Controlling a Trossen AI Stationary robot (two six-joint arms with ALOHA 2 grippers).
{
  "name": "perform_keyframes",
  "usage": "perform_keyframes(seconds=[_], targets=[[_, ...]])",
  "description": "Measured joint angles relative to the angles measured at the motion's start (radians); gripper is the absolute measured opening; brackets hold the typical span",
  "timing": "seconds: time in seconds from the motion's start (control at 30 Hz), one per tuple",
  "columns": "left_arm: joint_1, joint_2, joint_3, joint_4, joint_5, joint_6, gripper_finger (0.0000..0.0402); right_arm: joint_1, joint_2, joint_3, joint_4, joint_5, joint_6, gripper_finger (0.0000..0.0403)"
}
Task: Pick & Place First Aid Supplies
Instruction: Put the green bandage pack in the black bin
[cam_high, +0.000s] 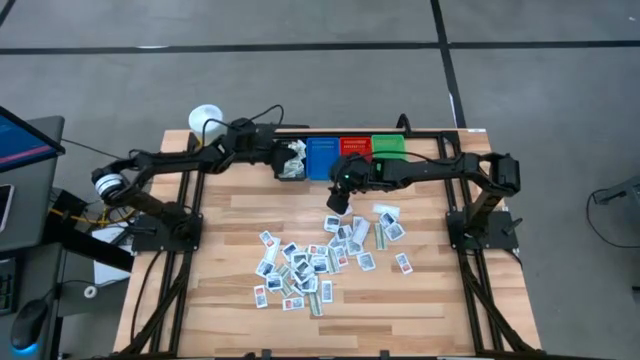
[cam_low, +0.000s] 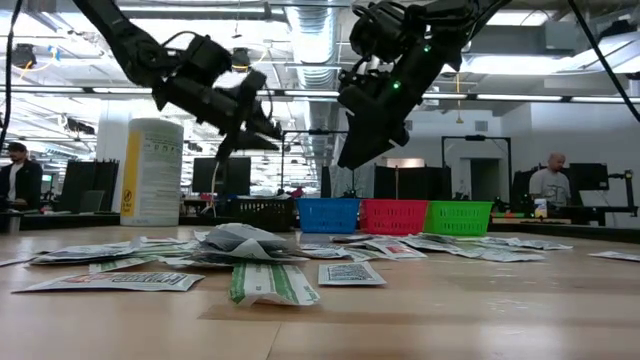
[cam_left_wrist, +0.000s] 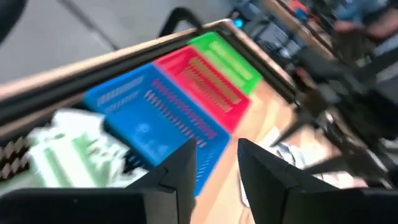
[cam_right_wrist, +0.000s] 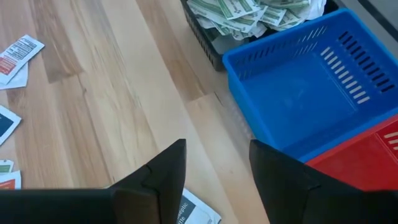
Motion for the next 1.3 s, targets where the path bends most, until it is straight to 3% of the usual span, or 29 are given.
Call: perform_keyframes(seconds=[0.13, 0.47, 0.73, 0.9, 1.1, 1.2, 1.3], targets=[[-0.062, -0.077, 0.000, 0.000, -0.003, 0.095, 0.0110, 0.000, -0.011, 0.000, -0.067, 0.000, -0.019, 0.0169], [-0.202, -0.318, 0.000, -0.021, -0.003, 0.133, 0.0108, 0.023, -0.119, 0.000, -0.590, 0.050, 0.043, 0.0169], [-0.304, -0.391, -0.091, -0.018, -0.004, 0.019, 0.0108, 0.243, -0.190, 0.000, -0.868, 0.031, 0.196, 0.0168], [-0.429, -0.460, -0.147, 0.010, -0.009, -0.073, 0.0108, 0.463, -0.223, 0.000, -0.860, 0.192, 0.345, 0.0168], [-0.636, -0.552, -0.181, 0.026, -0.132, -0.115, 0.0108, 0.666, -0.207, 0.000, -0.854, 0.439, 0.679, 0.0168], [-0.757, -0.574, -0.199, 0.049, -0.256, -0.115, 0.0108, 0.717, -0.174, -0.001, -0.854, 0.471, 0.841, 0.0168], [-0.863, -0.575, -0.214, 0.094, -0.389, -0.110, 0.0108, 0.740, -0.124, -0.001, -0.853, 0.432, 0.956, 0.0168]])
